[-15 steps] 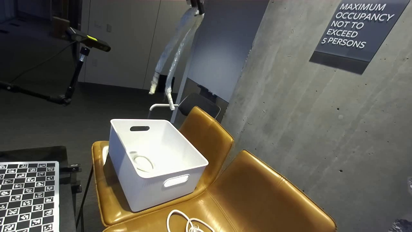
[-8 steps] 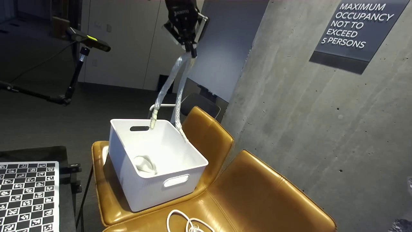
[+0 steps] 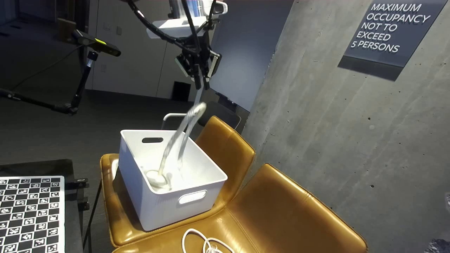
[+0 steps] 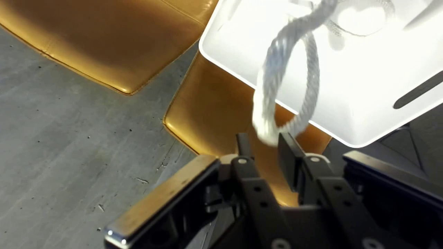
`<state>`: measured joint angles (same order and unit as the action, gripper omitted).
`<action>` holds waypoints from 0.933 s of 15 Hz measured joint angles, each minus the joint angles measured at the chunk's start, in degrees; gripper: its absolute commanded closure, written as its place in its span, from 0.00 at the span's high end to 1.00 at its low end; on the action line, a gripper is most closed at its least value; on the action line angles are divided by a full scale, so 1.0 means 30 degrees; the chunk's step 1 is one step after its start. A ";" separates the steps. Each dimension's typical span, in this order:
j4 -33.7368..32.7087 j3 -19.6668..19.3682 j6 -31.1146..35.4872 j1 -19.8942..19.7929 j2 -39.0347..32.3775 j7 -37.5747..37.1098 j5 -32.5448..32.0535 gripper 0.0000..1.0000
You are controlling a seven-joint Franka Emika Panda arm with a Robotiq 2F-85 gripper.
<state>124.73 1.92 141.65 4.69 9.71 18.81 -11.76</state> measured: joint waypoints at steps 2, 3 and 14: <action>0.0211 0.0104 0.0004 -0.0001 -0.0172 -0.0260 -0.0003 0.73; 0.0380 0.0086 0.0004 -0.0040 -0.0145 -0.0275 -0.0002 0.80; 0.4737 -0.4262 0.1052 -0.3355 0.0404 0.3063 0.0117 1.00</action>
<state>138.95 -10.87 144.81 -5.37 10.92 27.99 -11.41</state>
